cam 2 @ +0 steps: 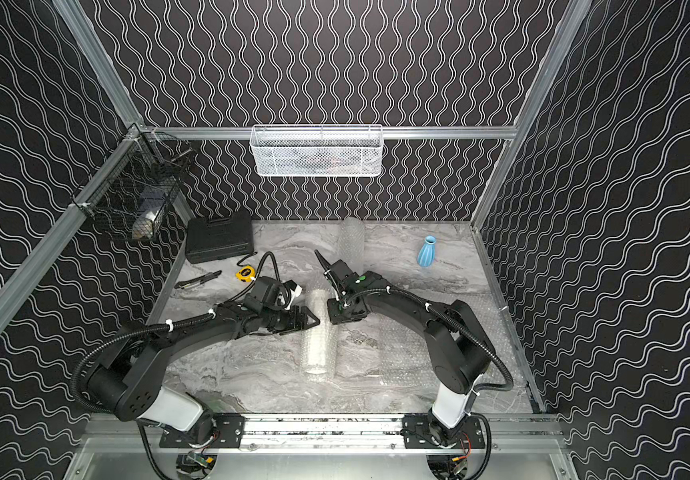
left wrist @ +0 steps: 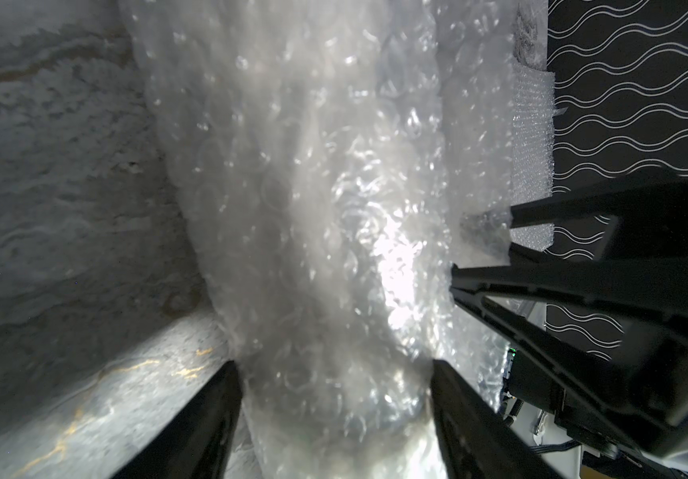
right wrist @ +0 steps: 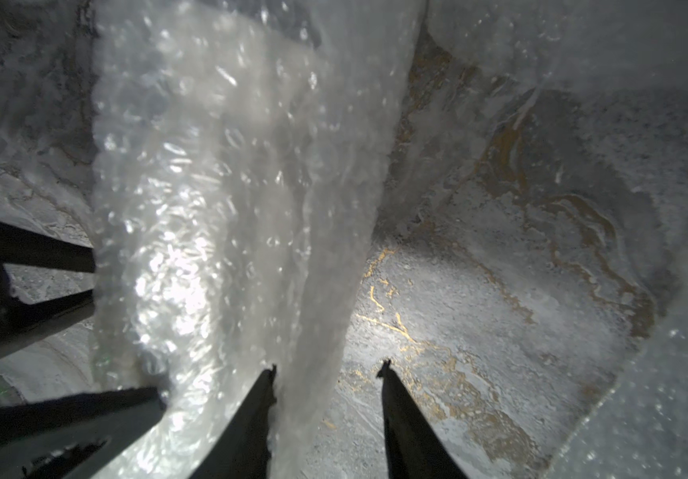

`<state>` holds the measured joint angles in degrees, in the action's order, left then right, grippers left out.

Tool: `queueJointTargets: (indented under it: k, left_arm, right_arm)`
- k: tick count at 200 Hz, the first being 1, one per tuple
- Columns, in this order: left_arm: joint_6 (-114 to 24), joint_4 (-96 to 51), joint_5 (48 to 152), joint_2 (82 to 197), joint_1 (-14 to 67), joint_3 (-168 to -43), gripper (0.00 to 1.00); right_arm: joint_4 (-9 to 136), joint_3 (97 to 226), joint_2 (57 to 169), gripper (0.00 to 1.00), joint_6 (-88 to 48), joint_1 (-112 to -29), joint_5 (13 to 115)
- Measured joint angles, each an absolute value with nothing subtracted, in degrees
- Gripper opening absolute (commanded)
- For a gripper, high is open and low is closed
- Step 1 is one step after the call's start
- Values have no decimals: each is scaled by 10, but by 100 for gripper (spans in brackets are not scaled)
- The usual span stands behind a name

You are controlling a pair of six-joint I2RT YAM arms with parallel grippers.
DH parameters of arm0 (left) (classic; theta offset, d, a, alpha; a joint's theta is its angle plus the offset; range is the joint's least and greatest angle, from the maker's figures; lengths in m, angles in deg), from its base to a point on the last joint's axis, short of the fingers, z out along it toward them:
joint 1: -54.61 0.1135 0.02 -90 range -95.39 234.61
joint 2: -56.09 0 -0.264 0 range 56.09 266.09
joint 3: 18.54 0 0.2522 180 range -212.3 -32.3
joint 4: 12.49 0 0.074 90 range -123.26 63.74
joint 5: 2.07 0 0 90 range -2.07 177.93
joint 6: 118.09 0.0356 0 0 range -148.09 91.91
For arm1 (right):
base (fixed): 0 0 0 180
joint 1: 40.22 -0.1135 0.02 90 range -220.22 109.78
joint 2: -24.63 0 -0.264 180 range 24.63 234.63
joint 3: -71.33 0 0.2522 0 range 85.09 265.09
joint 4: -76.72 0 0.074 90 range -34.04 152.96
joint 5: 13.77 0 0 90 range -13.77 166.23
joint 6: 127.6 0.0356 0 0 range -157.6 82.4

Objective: Unwrap the vase from the bubble wrap
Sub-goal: Unwrap the bubble wrap at the center of the board.

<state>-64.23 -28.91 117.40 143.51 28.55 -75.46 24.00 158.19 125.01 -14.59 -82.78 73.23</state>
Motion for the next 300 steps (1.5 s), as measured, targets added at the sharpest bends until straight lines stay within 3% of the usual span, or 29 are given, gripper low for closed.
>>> queueJointTargets:
  k: [248, 300]
  left_arm:
    - [-657, -259, 1179, 1440, 285, -743, 73]
    - [-657, -255, 1182, 1444, 285, -743, 73]
  right_arm:
    - [152, 1574, 1228, 32, -195, -895, 647]
    - [162, 1556, 1218, 20, -186, -899, 644]
